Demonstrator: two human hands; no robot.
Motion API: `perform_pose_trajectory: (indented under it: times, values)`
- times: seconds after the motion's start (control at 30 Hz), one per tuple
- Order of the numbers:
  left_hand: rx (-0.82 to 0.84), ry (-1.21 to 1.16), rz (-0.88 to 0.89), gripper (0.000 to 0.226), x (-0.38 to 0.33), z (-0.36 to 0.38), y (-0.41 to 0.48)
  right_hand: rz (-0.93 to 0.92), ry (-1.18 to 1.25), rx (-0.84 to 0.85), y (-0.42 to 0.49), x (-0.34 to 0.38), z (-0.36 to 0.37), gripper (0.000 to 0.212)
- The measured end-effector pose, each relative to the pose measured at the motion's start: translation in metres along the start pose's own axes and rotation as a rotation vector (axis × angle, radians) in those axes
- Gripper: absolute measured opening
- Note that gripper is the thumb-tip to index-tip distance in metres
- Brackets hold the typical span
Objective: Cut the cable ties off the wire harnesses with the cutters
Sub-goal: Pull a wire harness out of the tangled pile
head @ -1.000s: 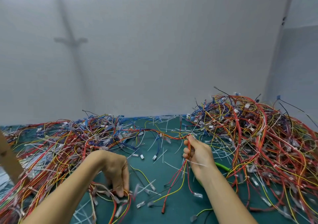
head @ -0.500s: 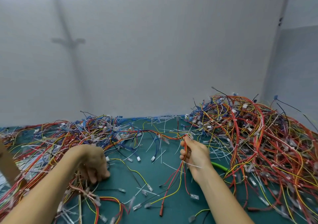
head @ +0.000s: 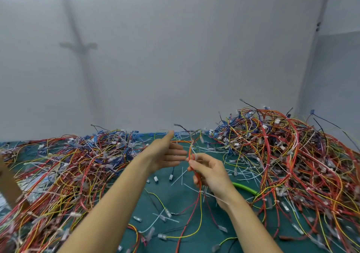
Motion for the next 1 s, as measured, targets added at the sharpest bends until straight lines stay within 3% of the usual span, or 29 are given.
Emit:
perform_pose_trajectory:
  times: [0.13,0.23,0.37,0.43,0.53,0.6,0.67,0.8,0.9,1.0]
  values:
    - [0.067,-0.349,0.003,0.055,-0.003,0.036,0.006,-0.051,-0.261,0.104,0.001,-0.003,0.008,0.009]
    - [-0.024,-0.591,0.086,0.041,-0.006,0.039,0.009,0.007,-0.387,0.090,0.002,-0.010,0.004,0.020]
    - [-0.079,-0.566,0.278,0.014,-0.008,0.030,0.010,0.064,-0.428,0.038,0.005,-0.014,-0.002,0.013]
    - [-0.051,-0.498,0.350,0.016,-0.006,0.027,0.007,0.096,-0.411,0.044,0.004,-0.017,-0.001,0.009]
    - [-0.066,-0.324,0.464,0.031,-0.003,0.019,0.005,0.138,-0.207,0.066,0.002,-0.017,0.000,0.028]
    - [-0.116,-0.153,0.533,0.035,0.002,0.015,0.001,0.130,-0.008,-0.018,0.003,-0.012,-0.007,0.043]
    - [-0.156,0.038,0.614,0.032,0.005,0.014,-0.005,0.066,0.081,-0.136,0.005,-0.003,-0.017,0.043]
    - [-0.124,0.482,0.717,0.029,0.019,0.029,-0.012,-0.038,0.081,-0.216,0.004,0.008,-0.024,0.025]
    - [-0.211,0.885,0.631,0.037,0.035,0.038,-0.008,-0.081,-0.022,-0.205,0.003,0.013,-0.022,0.027]
    - [-0.274,1.090,0.610,0.036,0.046,0.045,-0.011,-0.148,-0.170,-0.210,0.003,0.016,-0.021,0.019]
Point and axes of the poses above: each hand's wrist, its own y-axis towards the middle knuckle, its own z-axis out of the palm, x = y × z, the point moved 6 cm from there along y, towards the middle knuckle, and after that the axes turned 1 degree about y, right-handed, at the moved point
